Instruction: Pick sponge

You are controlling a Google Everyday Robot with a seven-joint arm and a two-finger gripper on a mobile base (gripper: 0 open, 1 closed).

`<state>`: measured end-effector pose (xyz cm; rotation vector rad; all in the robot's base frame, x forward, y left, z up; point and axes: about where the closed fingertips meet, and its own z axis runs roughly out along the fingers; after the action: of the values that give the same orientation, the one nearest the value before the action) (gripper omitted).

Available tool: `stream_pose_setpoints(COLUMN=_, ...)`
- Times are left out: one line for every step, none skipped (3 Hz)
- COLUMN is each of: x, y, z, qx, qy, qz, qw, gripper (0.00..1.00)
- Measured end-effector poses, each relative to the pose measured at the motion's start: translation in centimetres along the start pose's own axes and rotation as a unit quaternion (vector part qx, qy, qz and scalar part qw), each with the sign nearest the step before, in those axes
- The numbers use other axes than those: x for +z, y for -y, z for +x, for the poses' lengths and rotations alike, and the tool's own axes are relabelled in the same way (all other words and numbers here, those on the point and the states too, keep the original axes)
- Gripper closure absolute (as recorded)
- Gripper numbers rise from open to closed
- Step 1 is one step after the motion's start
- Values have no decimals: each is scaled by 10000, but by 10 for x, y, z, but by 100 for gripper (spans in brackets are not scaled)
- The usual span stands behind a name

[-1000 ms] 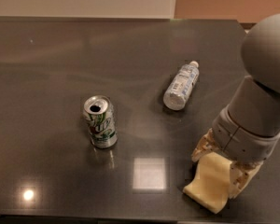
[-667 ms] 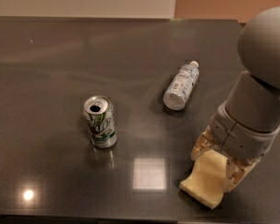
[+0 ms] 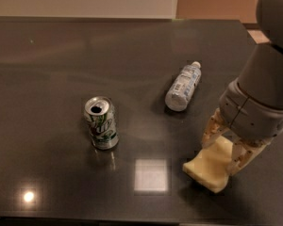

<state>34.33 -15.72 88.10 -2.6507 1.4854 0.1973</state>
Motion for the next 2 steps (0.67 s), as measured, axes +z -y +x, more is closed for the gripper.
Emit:
stream_pose_setpoints(x=-31, y=11, z=1, qx=158, qy=74, qz=157, qw=9997, gripper=100)
stream_pose_setpoints(x=-62, y=25, z=1, qx=259, qy=130, qz=414, qw=9987, gripper=100)
